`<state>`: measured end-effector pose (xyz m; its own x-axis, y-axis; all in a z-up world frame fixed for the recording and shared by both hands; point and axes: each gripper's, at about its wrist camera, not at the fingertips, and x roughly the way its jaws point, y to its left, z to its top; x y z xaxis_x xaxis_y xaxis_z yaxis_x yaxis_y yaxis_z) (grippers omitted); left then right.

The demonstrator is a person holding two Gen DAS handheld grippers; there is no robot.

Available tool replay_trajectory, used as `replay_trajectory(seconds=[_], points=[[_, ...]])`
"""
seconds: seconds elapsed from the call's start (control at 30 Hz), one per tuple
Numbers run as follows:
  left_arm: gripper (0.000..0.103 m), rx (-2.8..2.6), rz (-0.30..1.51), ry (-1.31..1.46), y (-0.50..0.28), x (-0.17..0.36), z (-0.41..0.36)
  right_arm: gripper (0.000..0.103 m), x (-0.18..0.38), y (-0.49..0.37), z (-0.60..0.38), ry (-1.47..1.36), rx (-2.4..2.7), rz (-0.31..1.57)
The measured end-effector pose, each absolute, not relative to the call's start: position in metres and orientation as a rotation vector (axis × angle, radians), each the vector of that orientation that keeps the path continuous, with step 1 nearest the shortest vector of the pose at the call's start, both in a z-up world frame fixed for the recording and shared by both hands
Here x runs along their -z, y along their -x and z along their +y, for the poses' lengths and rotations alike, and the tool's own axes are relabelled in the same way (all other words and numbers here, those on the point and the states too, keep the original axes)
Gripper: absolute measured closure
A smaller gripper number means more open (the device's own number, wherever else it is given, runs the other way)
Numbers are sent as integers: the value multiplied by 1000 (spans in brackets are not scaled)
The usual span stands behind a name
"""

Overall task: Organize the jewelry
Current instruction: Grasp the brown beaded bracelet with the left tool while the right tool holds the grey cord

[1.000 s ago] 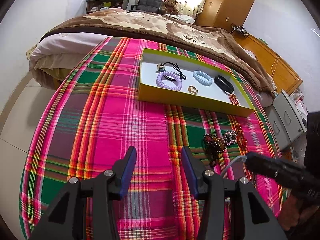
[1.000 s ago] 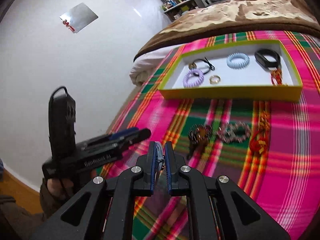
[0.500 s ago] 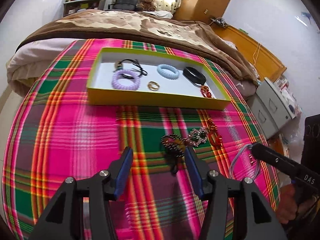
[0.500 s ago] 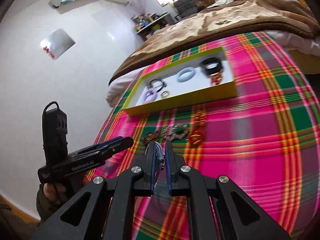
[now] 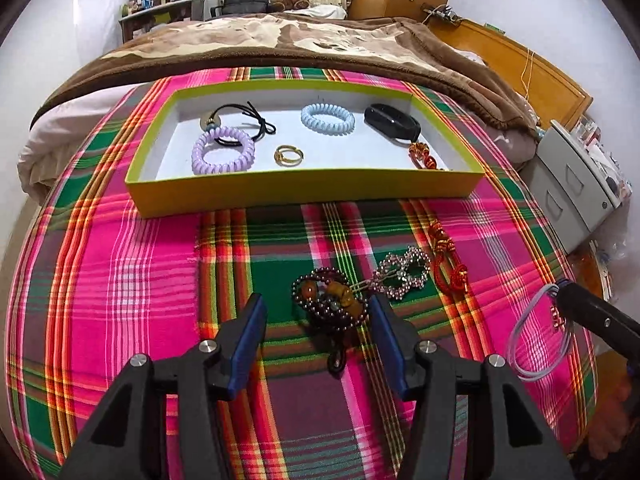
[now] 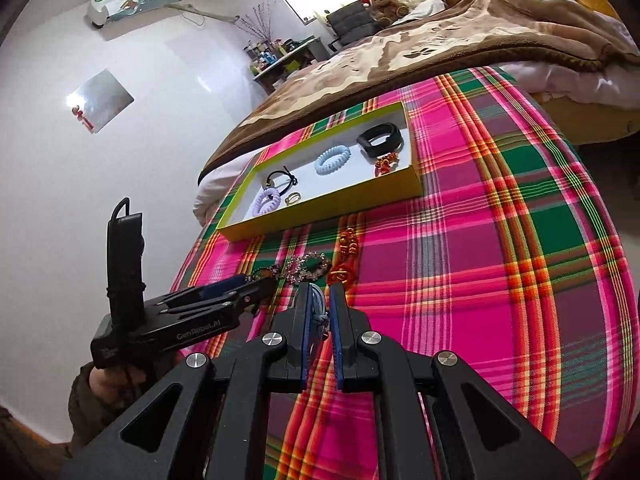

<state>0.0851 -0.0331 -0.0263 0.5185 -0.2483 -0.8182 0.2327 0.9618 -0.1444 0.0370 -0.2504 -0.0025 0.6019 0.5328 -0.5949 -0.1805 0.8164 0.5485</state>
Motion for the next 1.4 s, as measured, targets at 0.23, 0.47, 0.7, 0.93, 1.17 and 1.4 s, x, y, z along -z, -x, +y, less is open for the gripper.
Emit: replay_trajectory(seconds=[0.23,0.47,0.7,0.93,1.17,1.4], points=[[61,271,968,-6,-83,27,-34,94,5,-37,-251,-466,-435,831],[71,274,963,1,-83,26,-30,94,7,-36,-250,-465,-428,833],[72,264,951,13,-81,23,-25,94,5,-37,-248,-460,-428,830],[72,255,917,18,-75,10,-18,94,1,-37,-245,-450,-425,826],[72,254,883,22,-72,-5,-11,94,-6,-39,-242,-433,-424,815],[72,258,837,25,-74,-23,-3,94,-16,-48,-236,-414,-420,801]])
